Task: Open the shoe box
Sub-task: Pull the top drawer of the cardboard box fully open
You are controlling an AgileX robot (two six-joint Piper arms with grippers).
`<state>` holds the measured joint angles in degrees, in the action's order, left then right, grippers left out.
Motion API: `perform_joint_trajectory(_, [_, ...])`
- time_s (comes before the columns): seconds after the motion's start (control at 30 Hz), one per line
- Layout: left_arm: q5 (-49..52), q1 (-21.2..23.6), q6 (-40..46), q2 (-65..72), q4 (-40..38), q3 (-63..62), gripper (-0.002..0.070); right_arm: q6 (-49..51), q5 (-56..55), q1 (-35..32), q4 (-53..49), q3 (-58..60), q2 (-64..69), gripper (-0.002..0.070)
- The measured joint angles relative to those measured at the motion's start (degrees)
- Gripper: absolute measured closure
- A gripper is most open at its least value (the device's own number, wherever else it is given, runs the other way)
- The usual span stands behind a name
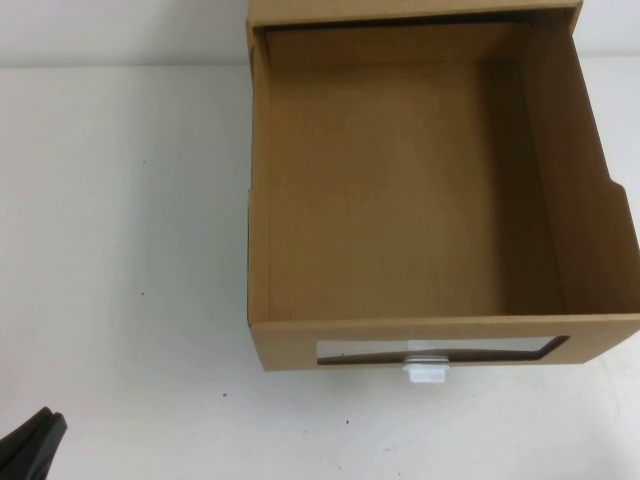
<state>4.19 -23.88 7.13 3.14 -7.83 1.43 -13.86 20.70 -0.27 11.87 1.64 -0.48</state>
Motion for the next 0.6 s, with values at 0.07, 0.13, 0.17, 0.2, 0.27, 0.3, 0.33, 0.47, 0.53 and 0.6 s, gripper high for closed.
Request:
perform_joint_trajectory(0.07, [0.0,0.0,0.0,0.0,0.0,0.0,0.0679,-0.1,0.0,0.0,0.0,0.0,0.0,0.0694])
perform_joint_trajectory(0.13, [0.0,0.0,0.0,0.0,0.0,0.0,0.0679,-0.2,0.0,0.0,0.0,0.0,0.0,0.0694])
perform_joint_trajectory(0.17, [0.0,0.0,0.0,0.0,0.0,0.0,0.0679,-0.2,0.0,0.0,0.0,0.0,0.0,0.0694])
perform_joint_trajectory(0.2, [0.0,0.0,0.0,0.0,0.0,0.0,0.0679,-0.3,0.0,0.0,0.0,0.0,0.0,0.0694])
perform_joint_trajectory(0.27, [0.1,0.0,0.0,0.0,0.0,0.0,0.0679,-0.3,0.0,0.0,0.0,0.0,0.0,0.0694])
perform_joint_trajectory(0.3, [0.1,0.0,0.0,0.0,0.0,0.0,0.0679,-0.3,0.1,0.0,0.1,0.0,0.0,0.0694])
perform_joint_trajectory(0.33, [0.1,0.0,0.0,0.0,0.0,0.0,0.0679,-0.3,0.1,0.0,0.1,0.0,0.0,0.0694])
perform_joint_trajectory(0.47, [0.3,0.0,0.0,0.0,0.0,0.0,0.0679,-0.3,0.1,0.0,0.2,0.0,0.0,0.0694])
perform_joint_trajectory(0.53, [0.3,0.0,0.0,0.0,0.0,0.0,0.0679,-0.3,0.1,0.0,0.2,0.0,0.0,0.0694])
perform_joint_trajectory(0.6, [0.3,0.0,1.7,0.0,2.0,0.0,0.0679,-0.3,0.1,0.0,0.2,0.0,0.0,0.0694])
